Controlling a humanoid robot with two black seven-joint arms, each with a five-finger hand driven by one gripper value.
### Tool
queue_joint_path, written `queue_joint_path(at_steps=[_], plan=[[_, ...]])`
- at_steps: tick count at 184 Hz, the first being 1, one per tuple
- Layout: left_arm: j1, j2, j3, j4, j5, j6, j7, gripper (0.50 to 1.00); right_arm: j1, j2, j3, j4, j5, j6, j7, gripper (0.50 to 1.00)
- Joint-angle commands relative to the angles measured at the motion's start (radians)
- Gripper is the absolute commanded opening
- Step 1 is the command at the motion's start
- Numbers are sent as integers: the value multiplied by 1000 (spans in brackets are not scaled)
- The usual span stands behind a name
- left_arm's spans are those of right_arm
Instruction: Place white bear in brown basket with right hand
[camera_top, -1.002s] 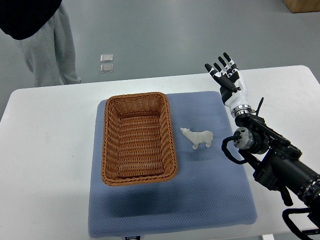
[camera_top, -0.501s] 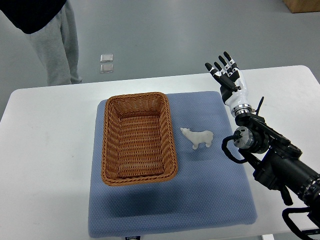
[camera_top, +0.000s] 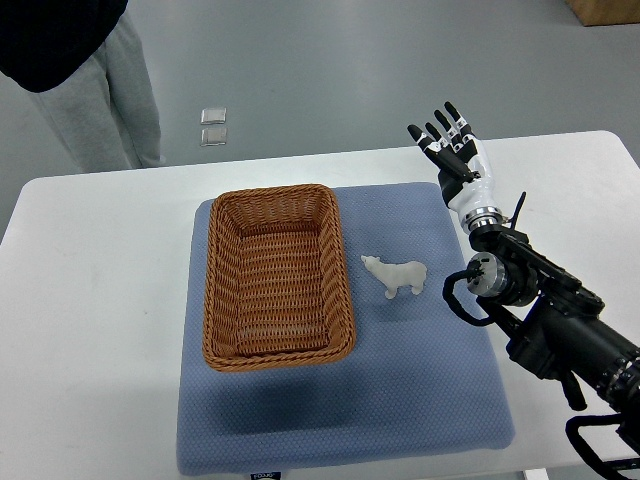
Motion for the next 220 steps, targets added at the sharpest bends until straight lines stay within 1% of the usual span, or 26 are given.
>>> queue_joint_path(at_steps=[1,10,25,35,51,64,72,84,99,120,138,153,158,173,175,195,201,220], plan=[[0,0,0,0,0,0,0,1000,27,-30,-39,5,-1,-5,-1,921],[0,0,0,0,0,0,0,1000,37,-43,-79,12,-1,-8,-1,921],[0,0,0,0,0,0,0,1000,62,-80,-145,58,-32,-23,-1,921],[0,0,0,0,0,0,0,1000,79,-118,-188,98,-93,-49,-4,921],[0,0,0,0,0,0,0,1000,99,-154,-231,133,-196,-52,-15,919],[0,0,0,0,0,0,0,1000,125,-184,-262,150,-261,-43,-38,919],[0,0,0,0,0,0,0,1000,143,-233,-311,167,-297,-31,-53,919],[0,0,-2,0,0,0,0,1000,168,-293,-388,193,-330,-18,-54,921],[0,0,-2,0,0,0,0,1000,209,-344,-474,227,-377,0,-54,921],[0,0,0,0,0,0,0,1000,263,-407,-579,262,-531,34,-54,921],[0,0,-2,0,0,0,0,1000,300,-461,-633,314,-691,95,-56,921],[0,0,-2,0,0,0,0,1000,335,-499,-662,344,-776,149,-56,919],[0,0,0,0,0,0,0,1000,359,-523,-682,357,-810,193,-56,919],[0,0,0,0,0,0,0,1000,398,-559,-696,382,-865,282,-54,921],[0,0,0,0,0,0,0,1000,407,-566,-696,391,-883,307,-53,919],[0,0,0,0,0,0,0,1000,445,-600,-698,428,-1017,411,-53,919],[0,0,0,0,0,0,0,1000,453,-603,-698,434,-1072,431,-56,921],[0,0,0,0,0,0,0,1000,456,-597,-699,439,-1247,437,-71,919]])
